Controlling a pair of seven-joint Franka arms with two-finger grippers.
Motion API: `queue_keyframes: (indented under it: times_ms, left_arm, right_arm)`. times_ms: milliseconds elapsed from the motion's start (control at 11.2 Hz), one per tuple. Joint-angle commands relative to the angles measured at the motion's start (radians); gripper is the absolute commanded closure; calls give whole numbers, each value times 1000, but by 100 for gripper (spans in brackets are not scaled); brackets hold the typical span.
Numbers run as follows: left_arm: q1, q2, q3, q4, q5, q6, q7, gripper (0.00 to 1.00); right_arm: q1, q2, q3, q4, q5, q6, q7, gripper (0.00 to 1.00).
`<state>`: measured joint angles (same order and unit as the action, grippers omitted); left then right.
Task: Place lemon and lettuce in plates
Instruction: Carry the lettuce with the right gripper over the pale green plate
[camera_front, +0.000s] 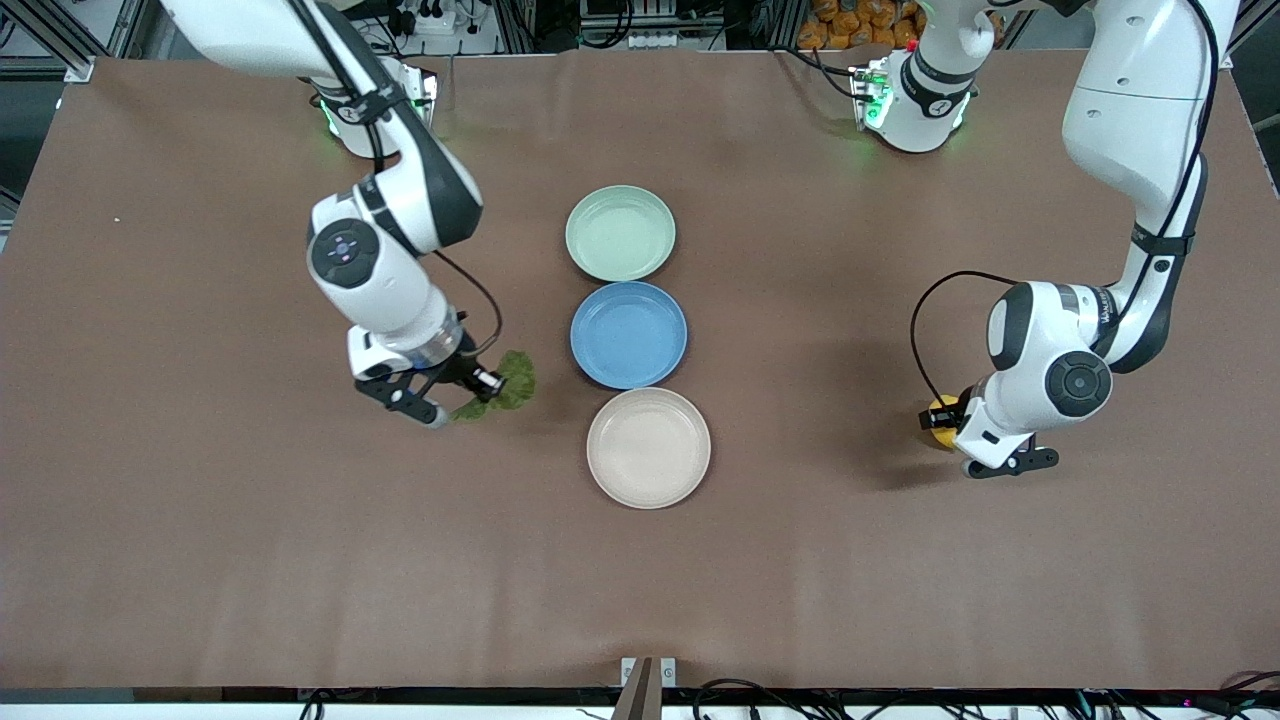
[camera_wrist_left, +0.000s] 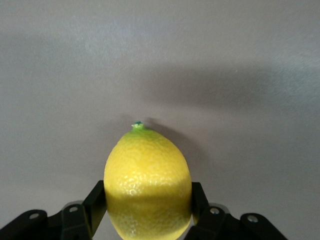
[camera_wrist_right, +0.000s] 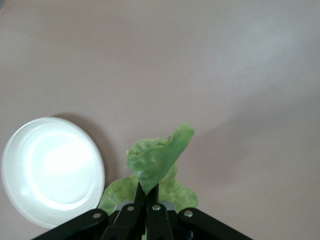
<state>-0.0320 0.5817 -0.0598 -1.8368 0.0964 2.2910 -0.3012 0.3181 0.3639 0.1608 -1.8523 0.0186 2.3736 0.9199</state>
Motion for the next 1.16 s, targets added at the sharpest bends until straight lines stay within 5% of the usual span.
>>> queue_keyframes:
  times_ms: [0, 536, 804, 1071]
  left_arm:
    - [-8, -32, -9, 27, 23, 1, -19, 100]
    - [-13, -94, -126, 64, -69, -76, -205, 100]
    - [-26, -89, -213, 80, -67, -76, -381, 100]
    - [-142, -36, -227, 166, -64, -76, -600, 100]
  right_arm:
    - [116, 12, -6, 33, -5, -17, 140, 100]
    - [122, 15, 238, -92, -14, -48, 290, 100]
    - [122, -25, 357, -162, -39, -187, 371, 100]
    - [150, -13, 419, -221, -58, -163, 381, 100]
